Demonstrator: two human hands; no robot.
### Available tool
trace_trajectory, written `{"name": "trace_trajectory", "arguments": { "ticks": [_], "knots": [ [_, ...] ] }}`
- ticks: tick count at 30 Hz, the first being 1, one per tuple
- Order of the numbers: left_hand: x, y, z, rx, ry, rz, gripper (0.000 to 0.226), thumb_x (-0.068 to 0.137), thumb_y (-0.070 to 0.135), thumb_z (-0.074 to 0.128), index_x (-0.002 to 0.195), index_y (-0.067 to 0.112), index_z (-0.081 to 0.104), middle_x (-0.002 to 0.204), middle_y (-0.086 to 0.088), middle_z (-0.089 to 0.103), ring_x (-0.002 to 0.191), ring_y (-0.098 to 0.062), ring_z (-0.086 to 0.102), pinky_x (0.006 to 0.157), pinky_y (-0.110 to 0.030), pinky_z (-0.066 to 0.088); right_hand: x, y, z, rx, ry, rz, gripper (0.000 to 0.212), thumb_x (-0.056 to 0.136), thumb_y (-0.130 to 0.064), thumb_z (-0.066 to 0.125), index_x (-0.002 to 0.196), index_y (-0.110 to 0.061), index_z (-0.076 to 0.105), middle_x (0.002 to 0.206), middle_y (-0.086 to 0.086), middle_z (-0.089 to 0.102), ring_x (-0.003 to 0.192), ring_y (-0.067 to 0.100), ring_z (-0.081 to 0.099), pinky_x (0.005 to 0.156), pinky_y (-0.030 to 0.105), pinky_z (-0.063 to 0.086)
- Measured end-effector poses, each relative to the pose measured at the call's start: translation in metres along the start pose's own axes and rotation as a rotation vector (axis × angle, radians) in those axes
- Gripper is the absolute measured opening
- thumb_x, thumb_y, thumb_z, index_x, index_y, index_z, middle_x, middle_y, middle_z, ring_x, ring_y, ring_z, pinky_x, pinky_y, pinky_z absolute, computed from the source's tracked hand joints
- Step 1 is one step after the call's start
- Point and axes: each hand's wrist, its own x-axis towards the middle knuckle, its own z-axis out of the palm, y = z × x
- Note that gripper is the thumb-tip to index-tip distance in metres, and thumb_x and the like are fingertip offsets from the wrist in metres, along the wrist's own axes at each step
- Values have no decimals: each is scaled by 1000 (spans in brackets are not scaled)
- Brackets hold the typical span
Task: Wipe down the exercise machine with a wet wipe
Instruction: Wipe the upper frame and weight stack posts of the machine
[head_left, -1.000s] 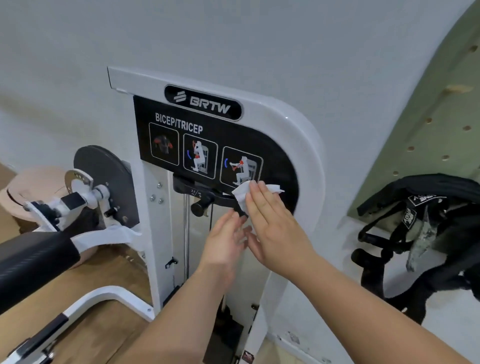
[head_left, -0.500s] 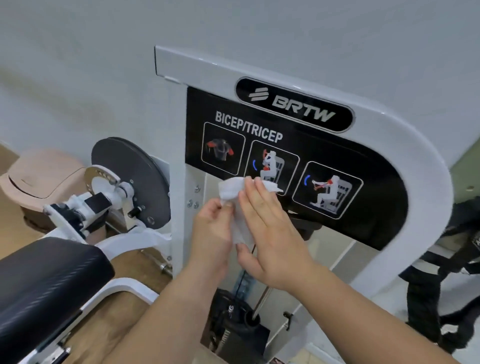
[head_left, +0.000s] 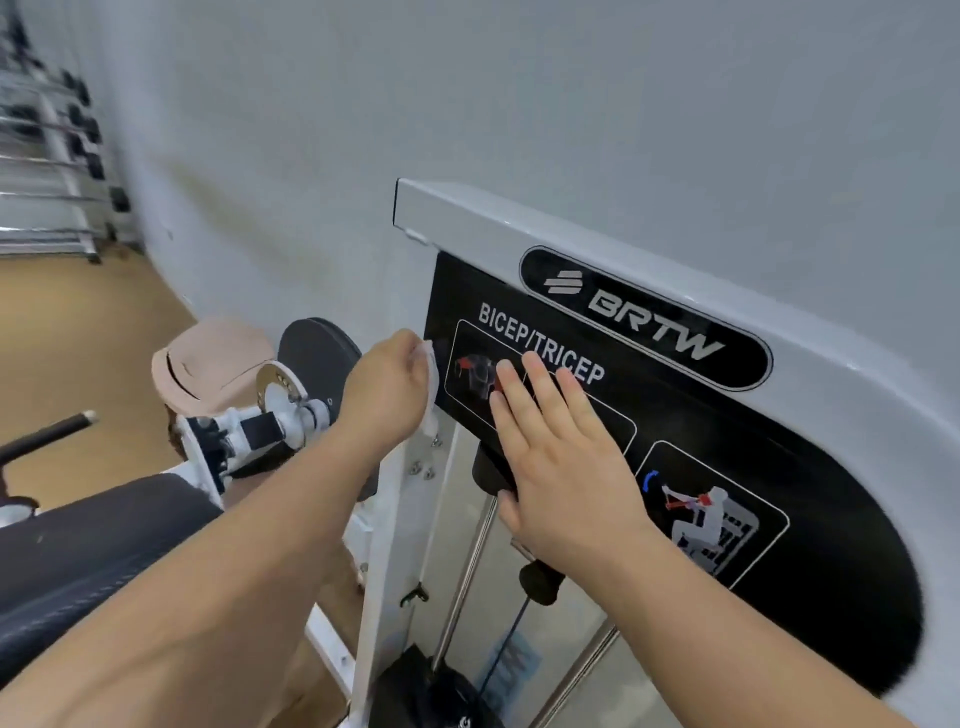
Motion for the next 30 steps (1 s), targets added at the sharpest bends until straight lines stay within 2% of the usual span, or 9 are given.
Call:
{"name": "trace_trajectory", "arguments": {
  "ticks": [2,6,10,12,15,20,24,27,30],
  "knots": [
    [-2,10,-11,14,9,34,19,105,25,45,111,18,61,94,2,64,86,-22,61,73,-35,44,0,0,-1,50,14,-6,85,103,-57,21,156,-3,-19,157,24,-39,140,41,-47,112,54,-36],
    [-10,31,-37,-333,-35,88,12,99,22,61,93,27,71,84,15,69,79,-2,62,70,-21,47,1,1,-1,123,50,-1,81,105,-55,20,157,-4,-16,161,22,-34,145,39,-42,113,53,-35],
    [-4,32,-46,-663,-38,-30,14,98,10,64,90,18,73,78,12,69,71,-1,60,65,-15,48,6,-1,-2,227,55,30,76,105,-55,21,153,-9,-15,160,14,-32,149,33,-36,116,52,-31],
    [7,21,-35,-663,50,-100,12,97,14,65,90,21,72,82,11,69,74,0,60,70,-18,47,10,-5,1,264,117,44,79,102,-56,38,160,-8,12,169,18,-5,157,35,-16,123,52,-19],
    [23,7,-12,-596,139,-170,4,95,25,68,92,28,67,89,9,66,80,-5,58,71,-23,45,13,-8,4,264,153,73,75,88,-55,60,144,-4,57,159,22,41,155,39,22,126,55,10],
    [38,1,16,-462,349,-88,34,91,34,72,106,21,45,104,5,48,97,-13,46,84,-24,39,30,-8,3,184,212,130,74,85,-49,66,145,-5,57,162,21,36,157,39,17,125,57,15],
    [46,-4,26,-192,704,1,24,84,32,80,92,13,67,102,-10,51,94,-24,47,85,-28,31,50,-8,-1,79,221,186,80,87,-52,65,152,-9,49,168,16,24,158,38,9,128,56,3],
    [47,-4,34,-219,722,169,12,90,19,73,100,14,79,86,-8,55,79,-27,53,73,-34,41,55,-11,3,6,232,211,80,87,-52,65,154,-10,46,170,14,22,158,37,10,127,57,4],
    [46,-2,39,-322,682,164,15,95,14,70,106,12,79,83,-2,53,76,-23,52,71,-34,44,55,-12,4,-34,240,239,80,85,-51,67,153,-12,48,170,11,23,158,36,13,128,56,6]
  ]
}}
